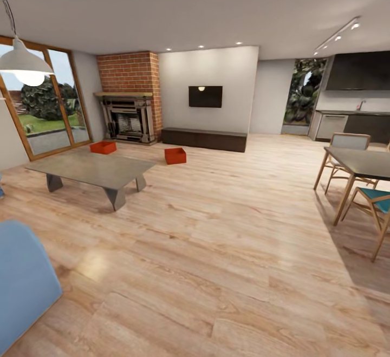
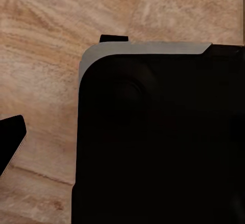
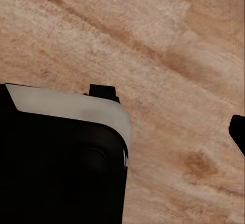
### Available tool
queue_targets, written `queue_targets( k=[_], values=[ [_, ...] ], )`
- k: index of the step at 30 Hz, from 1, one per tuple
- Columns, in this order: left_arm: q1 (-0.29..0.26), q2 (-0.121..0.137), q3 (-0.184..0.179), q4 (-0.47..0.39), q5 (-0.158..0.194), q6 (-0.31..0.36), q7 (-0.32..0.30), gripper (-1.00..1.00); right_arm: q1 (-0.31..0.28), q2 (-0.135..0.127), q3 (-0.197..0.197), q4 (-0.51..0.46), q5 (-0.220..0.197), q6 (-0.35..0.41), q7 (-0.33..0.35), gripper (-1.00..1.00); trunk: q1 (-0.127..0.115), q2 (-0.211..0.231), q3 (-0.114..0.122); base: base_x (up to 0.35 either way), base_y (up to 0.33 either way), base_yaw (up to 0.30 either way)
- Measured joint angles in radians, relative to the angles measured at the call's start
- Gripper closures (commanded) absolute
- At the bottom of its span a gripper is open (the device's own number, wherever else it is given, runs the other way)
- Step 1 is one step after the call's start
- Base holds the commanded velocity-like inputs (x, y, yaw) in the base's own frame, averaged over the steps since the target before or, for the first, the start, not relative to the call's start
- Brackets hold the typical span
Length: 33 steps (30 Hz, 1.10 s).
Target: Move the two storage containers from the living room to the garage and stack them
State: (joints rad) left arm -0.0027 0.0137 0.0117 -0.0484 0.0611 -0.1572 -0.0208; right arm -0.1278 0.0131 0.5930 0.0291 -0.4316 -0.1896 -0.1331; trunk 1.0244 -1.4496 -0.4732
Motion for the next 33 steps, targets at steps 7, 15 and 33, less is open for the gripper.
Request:
queue_targets(
  k=[7,15,33],
  values=[
    [0.000,0.000,0.000,0.000,0.000,0.000,0.000,-1.00,0.000,-0.002,0.000,0.000,0.000,0.000,0.009,-1.00,0.000,0.000,0.000,0.322,0.000,0.000],
    [0.000,0.000,0.000,0.000,0.000,0.000,0.000,-1.00,0.000,-0.003,0.000,0.000,0.001,0.000,0.010,-1.00,0.000,0.000,0.000,0.322,0.000,0.000],
    [0.000,0.000,0.000,0.000,0.000,0.000,0.000,-1.00,0.000,-0.004,0.000,0.000,0.001,0.001,0.010,-1.00,0.000,0.000,0.000,0.322,0.000,-0.057]
  ],
)
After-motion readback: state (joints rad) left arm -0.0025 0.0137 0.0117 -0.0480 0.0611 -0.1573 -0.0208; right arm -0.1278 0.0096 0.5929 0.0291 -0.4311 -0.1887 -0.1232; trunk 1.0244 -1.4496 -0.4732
